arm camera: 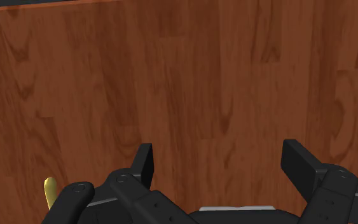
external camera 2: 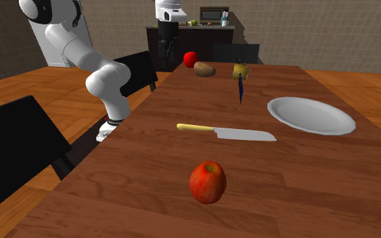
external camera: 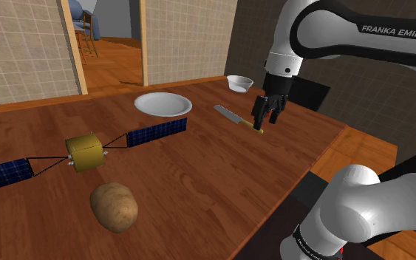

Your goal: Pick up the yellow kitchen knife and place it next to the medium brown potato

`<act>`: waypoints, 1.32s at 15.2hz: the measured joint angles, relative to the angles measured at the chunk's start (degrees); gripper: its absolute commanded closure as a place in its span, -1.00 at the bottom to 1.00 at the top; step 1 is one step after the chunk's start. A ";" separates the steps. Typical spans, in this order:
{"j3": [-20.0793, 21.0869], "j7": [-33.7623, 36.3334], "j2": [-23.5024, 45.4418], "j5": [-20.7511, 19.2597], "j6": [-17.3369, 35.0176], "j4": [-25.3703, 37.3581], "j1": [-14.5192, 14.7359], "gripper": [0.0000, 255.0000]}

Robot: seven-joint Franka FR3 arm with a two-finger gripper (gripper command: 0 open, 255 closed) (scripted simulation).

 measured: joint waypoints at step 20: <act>-12.71 -16.17 30.58 -5.49 23.20 10.98 -3.46 -1.00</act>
